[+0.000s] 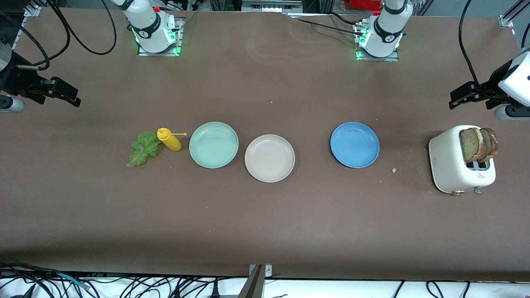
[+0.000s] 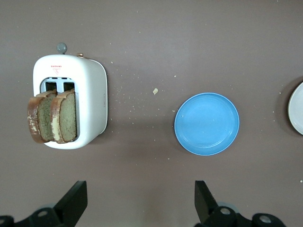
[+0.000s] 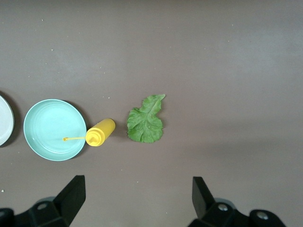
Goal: Make sandwich in beige plate with both arms
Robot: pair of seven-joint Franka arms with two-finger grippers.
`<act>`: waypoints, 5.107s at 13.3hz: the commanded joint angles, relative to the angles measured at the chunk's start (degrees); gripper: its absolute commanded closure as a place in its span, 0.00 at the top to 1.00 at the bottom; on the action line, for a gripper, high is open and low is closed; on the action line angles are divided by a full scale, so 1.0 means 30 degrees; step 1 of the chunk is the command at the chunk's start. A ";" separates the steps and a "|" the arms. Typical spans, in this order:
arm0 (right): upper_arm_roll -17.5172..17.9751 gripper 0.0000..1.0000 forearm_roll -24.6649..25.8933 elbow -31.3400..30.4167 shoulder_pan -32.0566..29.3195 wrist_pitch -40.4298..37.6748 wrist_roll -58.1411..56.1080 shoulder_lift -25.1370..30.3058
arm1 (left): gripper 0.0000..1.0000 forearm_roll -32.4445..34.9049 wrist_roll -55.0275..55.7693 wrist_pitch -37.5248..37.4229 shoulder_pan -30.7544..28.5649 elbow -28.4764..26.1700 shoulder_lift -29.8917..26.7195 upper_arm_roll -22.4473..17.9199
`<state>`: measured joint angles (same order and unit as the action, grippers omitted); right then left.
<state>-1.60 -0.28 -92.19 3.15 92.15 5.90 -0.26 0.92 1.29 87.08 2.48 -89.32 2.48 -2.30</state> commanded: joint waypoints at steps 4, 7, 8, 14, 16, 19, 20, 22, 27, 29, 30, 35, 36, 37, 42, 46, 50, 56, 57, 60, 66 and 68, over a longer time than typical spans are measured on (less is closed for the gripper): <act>-0.0023 1.00 -0.0055 0.0143 0.0006 -0.0189 -0.0152 0.0058 | 1.00 0.0395 -0.0343 -0.0110 0.0082 0.0448 0.0199 0.0005; -0.0023 1.00 -0.0055 0.0143 0.0006 -0.0189 -0.0123 0.0058 | 1.00 0.0395 -0.0343 -0.0110 0.0053 0.0419 0.0170 0.0005; -0.0023 1.00 -0.0055 0.0143 0.0006 -0.0189 -0.0151 0.0058 | 1.00 0.0395 -0.0343 -0.0110 0.0053 0.0418 0.0170 0.0005; -0.0023 1.00 -0.0055 0.0143 0.0006 -0.0189 -0.0122 0.0058 | 1.00 0.0483 -0.0343 -0.0110 0.0053 0.0389 0.0170 0.0005; -0.0023 1.00 -0.0055 0.0143 0.0006 -0.0189 -0.0122 0.0058 | 1.00 0.0483 -0.0343 -0.0110 0.0053 0.0389 0.0170 0.0005; -0.0023 1.00 -0.0055 0.0143 0.0006 -0.0218 -0.0093 0.0058 | 1.00 0.0483 -0.0343 -0.0110 0.0053 0.0360 0.0170 0.0005; -0.0023 1.00 -0.0055 0.0143 0.0006 -0.0218 -0.0093 0.0058 | 1.00 0.0483 -0.0343 -0.0110 0.0053 0.0360 0.0199 0.0005; -0.0023 1.00 -0.0055 0.0143 0.0006 -0.0189 -0.0093 0.0058 | 1.00 0.0483 -0.0343 -0.0110 0.0053 0.0360 0.0199 0.0005; -0.0023 1.00 -0.0055 0.0143 0.0006 -0.0189 -0.0093 0.0058 | 1.00 0.0483 -0.0343 -0.0110 0.0053 0.0360 0.0199 0.0005; -0.0023 1.00 -0.0055 0.0143 0.0006 -0.0218 -0.0064 0.0058 | 1.00 0.0483 -0.0343 -0.0110 0.0053 0.0360 0.0199 0.0005; -0.0023 1.00 -0.0026 0.0143 0.0006 -0.0218 -0.0064 0.0058 | 1.00 0.0483 -0.0343 -0.0110 0.0053 0.0360 0.0199 0.0005; -0.0023 1.00 -0.0026 0.0143 0.0006 -0.0277 -0.0151 0.0116 | 1.00 0.0512 -0.0343 -0.0110 0.0053 0.0359 0.0199 0.0005; 0.0006 1.00 0.0033 0.0114 0.0006 -0.0393 -0.0152 0.0145 | 1.00 0.0512 -0.0343 -0.0110 0.0053 0.0360 0.0199 0.0005; 0.0007 1.00 0.0033 0.0114 0.0006 -0.0539 -0.0152 0.0116 | 1.00 0.0512 -0.0343 -0.0110 0.0053 0.0360 0.0199 0.0005; 0.0007 1.00 0.0385 -0.0003 0.0211 -0.1008 -0.0299 -0.0411 | 1.00 0.0542 -0.0372 -0.0081 -0.0063 0.0301 0.0315 0.0005; -0.0052 1.00 0.0414 0.0085 0.0094 -0.0834 -0.2286 -0.1202 | 1.00 0.0630 -0.1156 0.0472 -0.0734 0.0272 0.1046 -0.0054; -0.0023 1.00 0.0297 -0.0061 0.0152 -0.1125 -0.2669 -0.1203 | 1.00 0.0600 -0.2978 0.1789 -0.2668 0.0272 0.2305 -0.0054; -0.0052 1.00 -0.1136 -0.1961 0.0152 -0.0078 -0.8110 -0.1144 | 1.00 0.0600 -0.3156 0.4806 -0.3931 -0.1071 0.4037 -0.0054; -0.0081 1.00 -0.1458 -0.2720 0.0152 0.0943 -0.9426 -0.1057 | 1.00 0.0600 -0.3446 0.5421 -0.4019 -0.1540 0.4037 -0.0083; -0.1014 1.00 -0.3387 -0.4683 0.0094 0.3494 -1.4664 -0.1056 | 1.00 0.0600 -0.4472 0.7589 -0.4604 -0.3006 0.4066 -0.0054; -0.3007 1.00 -0.8331 -0.9222 0.0006 0.6981 -2.4684 -0.1290 | 1.00 0.0542 -0.4503 0.8122 -0.4898 -0.3127 0.4886 -0.0054; -0.3244 1.00 -1.0619 -0.9642 -0.0226 0.7340 -2.9162 -0.2569 | 1.00 0.0512 -0.4503 0.8238 -0.4869 -0.3301 0.4916 -0.0054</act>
<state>-10.45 -26.17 -118.84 3.07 112.33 -70.63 -5.63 1.67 -11.04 110.50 -11.60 -98.31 17.35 -2.97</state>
